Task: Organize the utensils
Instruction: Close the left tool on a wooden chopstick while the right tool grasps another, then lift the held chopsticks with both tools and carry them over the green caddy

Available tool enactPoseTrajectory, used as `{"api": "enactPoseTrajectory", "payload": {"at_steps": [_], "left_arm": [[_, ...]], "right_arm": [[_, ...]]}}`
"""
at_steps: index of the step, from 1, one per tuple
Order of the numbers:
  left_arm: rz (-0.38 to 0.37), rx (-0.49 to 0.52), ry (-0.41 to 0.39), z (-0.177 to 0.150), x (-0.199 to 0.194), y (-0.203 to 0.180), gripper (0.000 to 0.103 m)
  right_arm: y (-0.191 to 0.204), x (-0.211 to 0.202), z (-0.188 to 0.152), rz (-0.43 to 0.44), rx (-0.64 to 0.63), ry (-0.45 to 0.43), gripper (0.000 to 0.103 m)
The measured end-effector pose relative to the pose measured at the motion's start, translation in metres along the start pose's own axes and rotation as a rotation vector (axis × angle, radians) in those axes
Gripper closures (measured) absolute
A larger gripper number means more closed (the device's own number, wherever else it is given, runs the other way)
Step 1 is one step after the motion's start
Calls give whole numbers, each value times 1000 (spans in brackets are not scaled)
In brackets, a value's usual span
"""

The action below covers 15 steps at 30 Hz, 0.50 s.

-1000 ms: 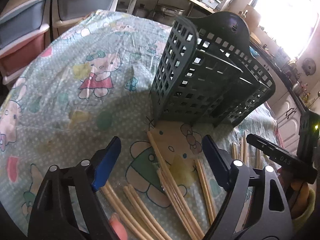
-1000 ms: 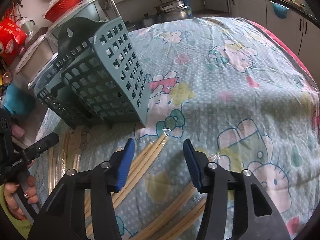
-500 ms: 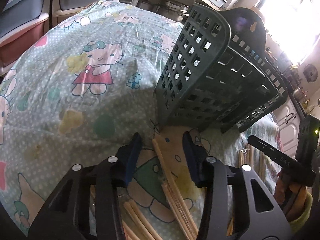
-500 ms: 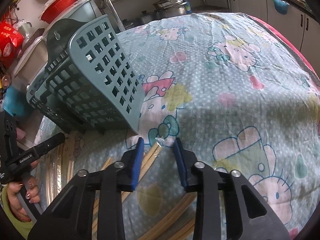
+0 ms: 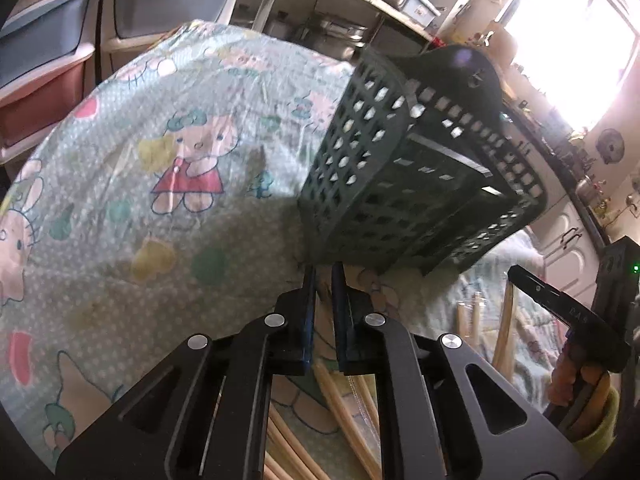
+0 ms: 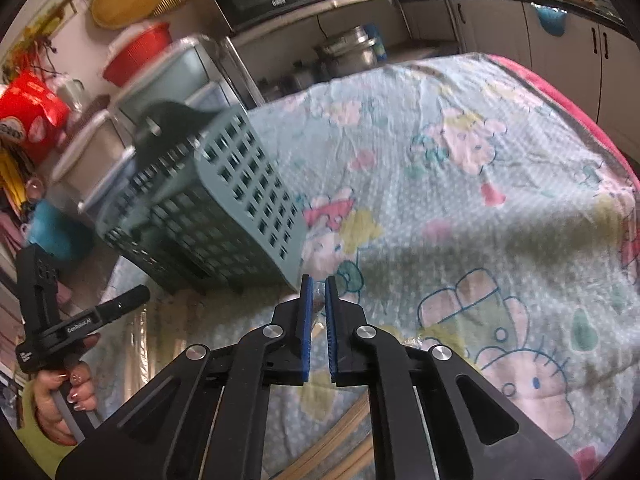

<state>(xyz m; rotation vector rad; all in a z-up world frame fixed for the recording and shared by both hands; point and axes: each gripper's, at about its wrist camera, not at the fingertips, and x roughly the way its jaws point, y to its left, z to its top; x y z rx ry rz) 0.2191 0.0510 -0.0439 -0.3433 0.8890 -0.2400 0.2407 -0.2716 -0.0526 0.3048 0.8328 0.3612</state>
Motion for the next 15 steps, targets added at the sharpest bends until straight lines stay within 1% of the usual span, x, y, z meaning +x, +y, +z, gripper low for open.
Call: {"api": "enactPoseTrajectory", "payload": {"at_steps": [6,10,15], "left_arm": [[-39,32,-51,4,-29,-16,99],[-64,54,-86,8,-49,-29,99],[-106,94,-150,14,-73,-48,99]], "right_arm": [[13,-32,0,42,-34,-78,97],[29,-56,2,56,-88,-136,98],[48,-79,6,74,-154,-197,98]]}}
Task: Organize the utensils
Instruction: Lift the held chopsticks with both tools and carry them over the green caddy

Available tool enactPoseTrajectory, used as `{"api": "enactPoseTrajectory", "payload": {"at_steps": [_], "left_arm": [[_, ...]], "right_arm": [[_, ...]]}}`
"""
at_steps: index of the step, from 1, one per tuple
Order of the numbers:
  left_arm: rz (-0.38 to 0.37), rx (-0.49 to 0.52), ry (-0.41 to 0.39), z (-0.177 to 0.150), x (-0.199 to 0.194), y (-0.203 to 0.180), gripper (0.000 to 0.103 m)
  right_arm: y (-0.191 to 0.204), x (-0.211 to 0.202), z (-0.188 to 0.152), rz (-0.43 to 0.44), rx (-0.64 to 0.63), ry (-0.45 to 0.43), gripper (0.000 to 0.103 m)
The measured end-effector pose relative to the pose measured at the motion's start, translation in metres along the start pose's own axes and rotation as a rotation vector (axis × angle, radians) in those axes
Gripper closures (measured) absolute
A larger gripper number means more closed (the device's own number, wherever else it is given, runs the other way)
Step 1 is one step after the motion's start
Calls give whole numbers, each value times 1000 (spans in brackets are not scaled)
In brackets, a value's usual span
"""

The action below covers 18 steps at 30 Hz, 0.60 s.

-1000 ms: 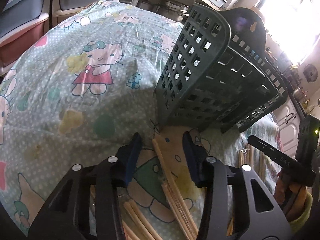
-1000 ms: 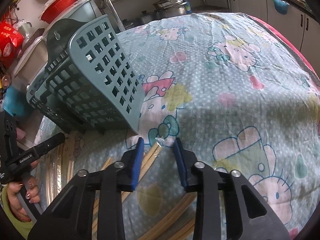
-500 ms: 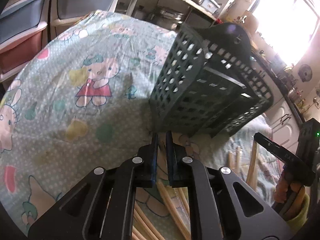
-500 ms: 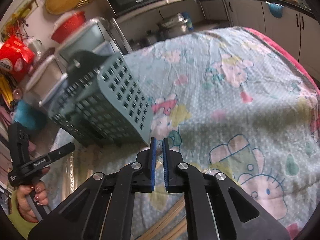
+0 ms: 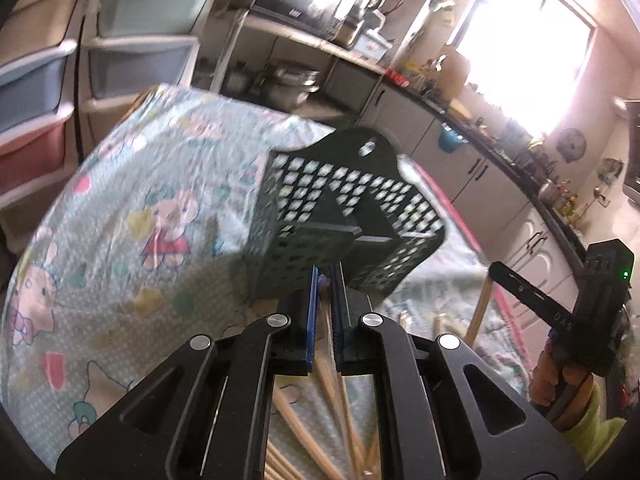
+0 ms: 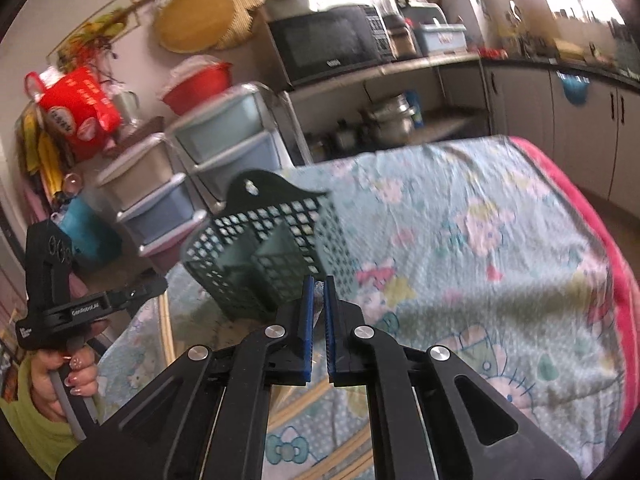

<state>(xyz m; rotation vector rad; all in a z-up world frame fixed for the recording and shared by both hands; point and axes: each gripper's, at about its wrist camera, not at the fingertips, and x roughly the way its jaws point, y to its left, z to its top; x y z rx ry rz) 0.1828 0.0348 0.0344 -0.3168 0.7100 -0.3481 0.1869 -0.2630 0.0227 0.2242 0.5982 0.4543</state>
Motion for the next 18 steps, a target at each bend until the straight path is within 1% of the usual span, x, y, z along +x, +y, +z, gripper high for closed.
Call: {"api": "enactPoseTrajectory", "payload": {"at_steps": [6,11,15,18], "left_arm": [[-44,43,-63,13,-17,-23,100],[-76,83,-109,26,-29,-43,100],[-90,138,-137,37,-34,-58,100],[-104,161,-150,46,-36,-68,100]], "right_arm": [[19,-21,13,13,-66,-59,98],[33,-35,24,7,-111,-107,98],[39,-42,32,-7,-134,-135,99],[43,-49,41,-11,-141,-161,99]]}}
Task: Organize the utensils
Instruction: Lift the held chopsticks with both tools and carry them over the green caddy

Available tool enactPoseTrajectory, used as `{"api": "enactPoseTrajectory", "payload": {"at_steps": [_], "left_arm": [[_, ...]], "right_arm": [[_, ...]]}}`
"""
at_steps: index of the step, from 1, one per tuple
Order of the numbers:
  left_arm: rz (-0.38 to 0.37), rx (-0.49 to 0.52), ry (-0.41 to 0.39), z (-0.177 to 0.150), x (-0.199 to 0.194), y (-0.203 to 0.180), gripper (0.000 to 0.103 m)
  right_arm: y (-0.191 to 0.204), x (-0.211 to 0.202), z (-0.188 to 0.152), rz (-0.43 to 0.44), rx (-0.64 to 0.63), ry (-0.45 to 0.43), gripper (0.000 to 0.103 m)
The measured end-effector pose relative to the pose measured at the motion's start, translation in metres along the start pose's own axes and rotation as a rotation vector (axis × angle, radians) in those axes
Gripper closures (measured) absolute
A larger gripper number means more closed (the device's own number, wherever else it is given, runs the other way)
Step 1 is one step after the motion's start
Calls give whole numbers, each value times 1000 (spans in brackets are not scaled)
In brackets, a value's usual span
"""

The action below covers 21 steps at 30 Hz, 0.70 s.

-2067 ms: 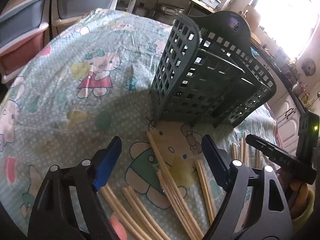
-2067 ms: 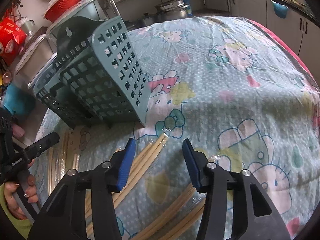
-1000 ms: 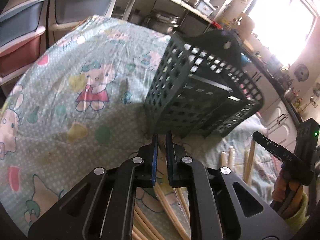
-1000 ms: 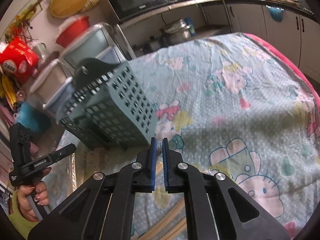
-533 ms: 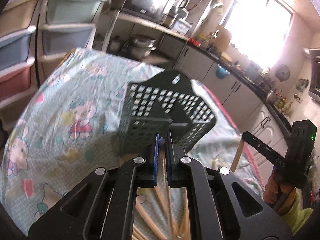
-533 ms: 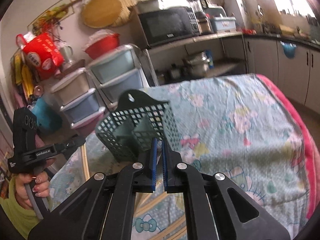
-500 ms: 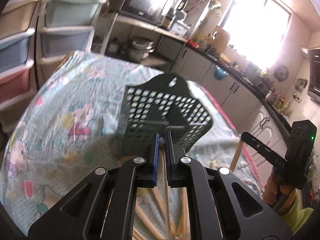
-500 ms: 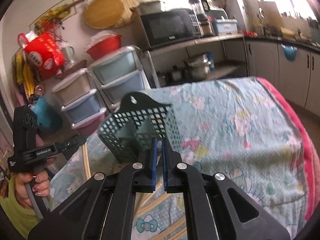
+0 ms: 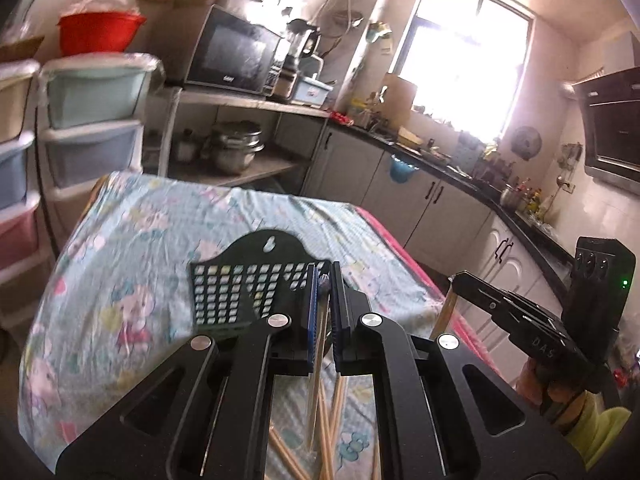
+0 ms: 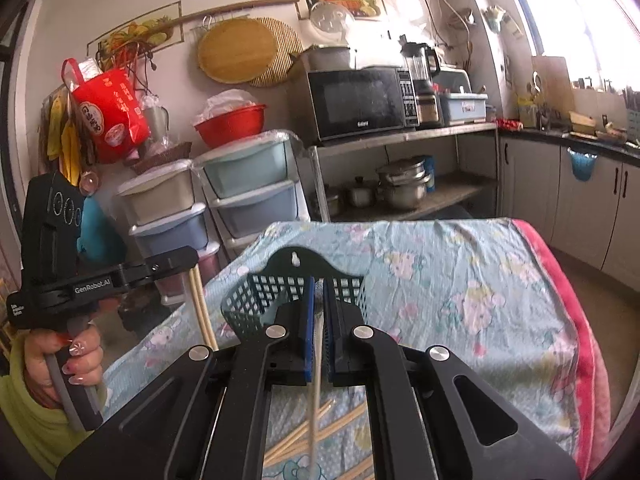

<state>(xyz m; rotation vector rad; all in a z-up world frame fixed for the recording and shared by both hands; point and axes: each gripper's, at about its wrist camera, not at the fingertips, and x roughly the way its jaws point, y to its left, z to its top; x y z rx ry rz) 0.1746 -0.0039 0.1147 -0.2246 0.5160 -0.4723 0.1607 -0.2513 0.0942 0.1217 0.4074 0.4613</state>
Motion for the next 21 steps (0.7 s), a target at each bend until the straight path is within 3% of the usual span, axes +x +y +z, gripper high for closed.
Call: {"api": "enactPoseTrajectory", "payload": {"at_steps": [21], "left_arm": [[-12,60,-119,68,-8,-24,100]], "right_arm": [[15,-16,69,19,-44,-154,99]]}}
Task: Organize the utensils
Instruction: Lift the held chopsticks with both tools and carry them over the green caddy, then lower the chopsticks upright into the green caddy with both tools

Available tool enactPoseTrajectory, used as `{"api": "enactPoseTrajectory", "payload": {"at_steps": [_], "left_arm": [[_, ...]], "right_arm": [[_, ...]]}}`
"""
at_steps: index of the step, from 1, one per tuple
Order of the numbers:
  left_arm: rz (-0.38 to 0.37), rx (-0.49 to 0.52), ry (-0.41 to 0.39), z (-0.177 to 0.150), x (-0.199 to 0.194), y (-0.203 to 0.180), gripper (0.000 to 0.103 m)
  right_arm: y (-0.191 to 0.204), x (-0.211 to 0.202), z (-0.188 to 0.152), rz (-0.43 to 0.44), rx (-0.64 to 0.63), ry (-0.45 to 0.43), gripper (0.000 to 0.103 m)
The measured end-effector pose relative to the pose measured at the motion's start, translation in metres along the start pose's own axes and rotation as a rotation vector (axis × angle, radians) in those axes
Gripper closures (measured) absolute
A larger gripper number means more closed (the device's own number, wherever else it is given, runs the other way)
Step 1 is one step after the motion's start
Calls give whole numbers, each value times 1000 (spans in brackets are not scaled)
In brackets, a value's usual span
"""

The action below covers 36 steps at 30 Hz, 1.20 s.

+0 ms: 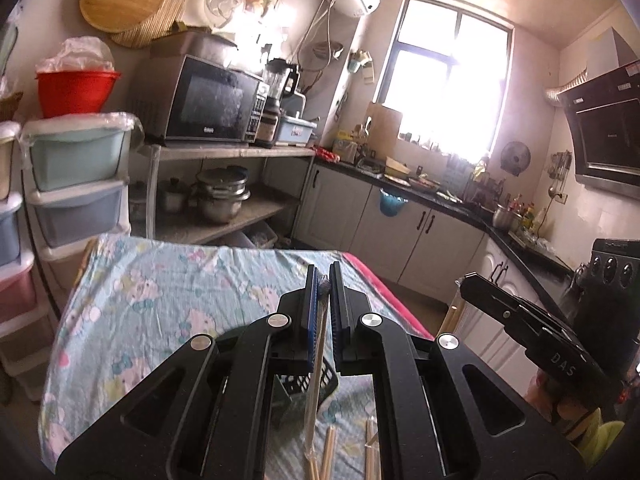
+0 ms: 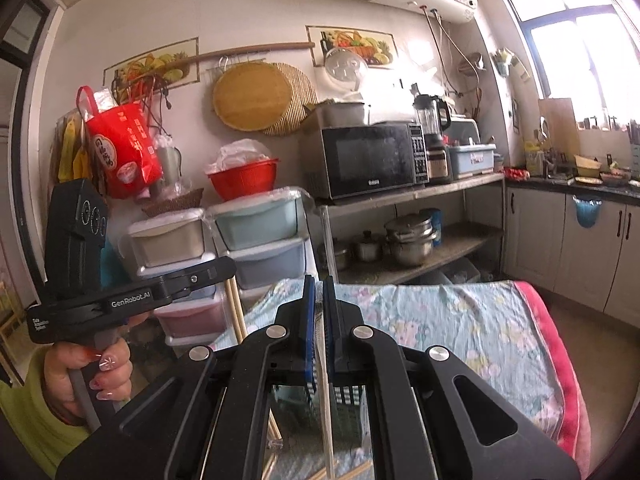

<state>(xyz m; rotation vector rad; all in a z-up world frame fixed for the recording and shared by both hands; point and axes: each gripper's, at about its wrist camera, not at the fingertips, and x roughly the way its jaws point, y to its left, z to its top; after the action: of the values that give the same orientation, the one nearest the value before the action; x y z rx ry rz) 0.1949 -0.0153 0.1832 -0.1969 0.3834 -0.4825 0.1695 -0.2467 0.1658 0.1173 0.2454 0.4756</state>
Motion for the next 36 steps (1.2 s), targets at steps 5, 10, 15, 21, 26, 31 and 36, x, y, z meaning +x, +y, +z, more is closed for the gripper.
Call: {"api": "enactPoseTrajectory", "payload": {"at_steps": [5,10,15,21,26,31,36], "left_arm": [[18,4,-40,22,-3,3,100],[39,7,-84,44,-11,7,100],[86,24,-141,60,-20,10,100],[168,42,-166,61,-10,21,100],[192,27,-127,47,9,37,100],[214,33,-94,33,25,47,100],[213,10,-54,19,38,58,100]], "right_arm": [[5,4,23,11,-19,-36,99],[6,8,48,37,-5,-69,99],[6,17,66,54,-1,-89,99],[4,37,66,41,2,-88,99],[-1,61,56,37,23,-62,99],[-6,81,44,22,21,-40,99],[-11,97,29,6,36,-17,99]]}}
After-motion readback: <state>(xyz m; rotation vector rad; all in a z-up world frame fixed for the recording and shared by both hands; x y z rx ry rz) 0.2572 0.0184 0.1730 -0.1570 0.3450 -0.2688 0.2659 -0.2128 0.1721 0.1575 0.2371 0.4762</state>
